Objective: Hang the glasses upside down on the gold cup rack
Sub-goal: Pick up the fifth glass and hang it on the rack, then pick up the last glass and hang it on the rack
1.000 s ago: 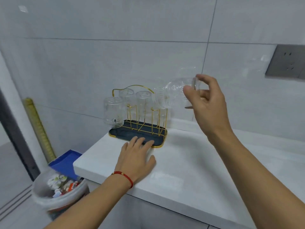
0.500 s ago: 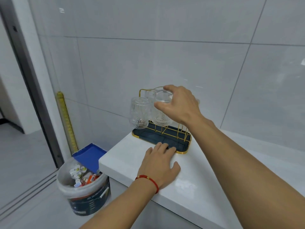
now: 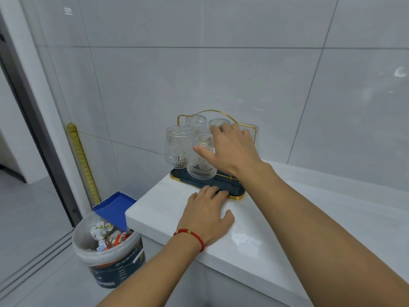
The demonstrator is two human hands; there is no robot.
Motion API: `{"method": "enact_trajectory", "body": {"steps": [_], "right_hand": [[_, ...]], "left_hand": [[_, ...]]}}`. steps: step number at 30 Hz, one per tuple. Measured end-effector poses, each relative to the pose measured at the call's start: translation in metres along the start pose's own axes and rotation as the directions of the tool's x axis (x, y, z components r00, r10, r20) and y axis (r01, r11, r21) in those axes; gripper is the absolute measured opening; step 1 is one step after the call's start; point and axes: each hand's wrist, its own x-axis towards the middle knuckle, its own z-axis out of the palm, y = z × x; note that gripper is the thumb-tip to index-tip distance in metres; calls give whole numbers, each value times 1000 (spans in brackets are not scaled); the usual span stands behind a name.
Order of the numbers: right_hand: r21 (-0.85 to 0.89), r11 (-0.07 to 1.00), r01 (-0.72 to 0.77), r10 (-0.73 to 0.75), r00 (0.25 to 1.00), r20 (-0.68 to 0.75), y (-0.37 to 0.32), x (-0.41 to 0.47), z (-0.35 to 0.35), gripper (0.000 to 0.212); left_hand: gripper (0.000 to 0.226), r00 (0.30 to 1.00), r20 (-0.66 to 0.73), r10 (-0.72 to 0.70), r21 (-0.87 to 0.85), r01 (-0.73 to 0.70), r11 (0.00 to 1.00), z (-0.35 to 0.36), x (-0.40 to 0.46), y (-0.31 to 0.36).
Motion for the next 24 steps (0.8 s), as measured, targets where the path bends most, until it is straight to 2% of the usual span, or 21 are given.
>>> {"method": "enact_trajectory", "body": {"steps": [2,4,6,8,10,12,13,15,18,20,22,24], "right_hand": [[69,997,45,-32,983,-179,6,-17,-4,53],[155,983,102,-35,922,-385,18,-41,-7,35],[203,973,110,-5,889,-459,35,-70,-8,27],[246,968,54,49,918,-393,59,-103,-5,27],[256,964,-67,141,948,-286,92,-143,2,25],[253,941,-225,275,944,-183,130,-182,5,25],[267,909,-320,367,918,-150,150,-197,4,27],[303,784,-542,595,796,-114,187,-220,-3,34],[337,510,-791,852,519,-70,233,-248,-21,48],[406,364,-838,927,369,-70,255,-271,-29,49],[516,245,-821,968,235,-85,266,-290,-32,49],[609,186,-771,982,120,-147,273,-298,-32,54]], "left_hand": [[49,1000,-22,14,-26,-15,1000,-2,-1,0],[46,999,-36,32,-49,-34,998,-5,-3,0],[43,997,-38,66,-66,-68,995,-9,-4,2],[39,995,-35,96,-82,-99,992,-14,-5,3],[34,994,-38,103,-122,-106,987,-16,-8,6],[33,991,-54,119,-169,-127,977,-15,-9,21],[34,988,-57,146,-191,-155,969,-12,-7,34],[35,970,-54,237,-224,-243,944,-1,0,70],[37,936,-31,352,-274,-346,897,27,14,137],[40,919,-19,395,-300,-382,874,46,24,179],[42,909,1,417,-321,-394,861,63,30,215],[43,899,25,437,-316,-408,856,78,31,238]]}}
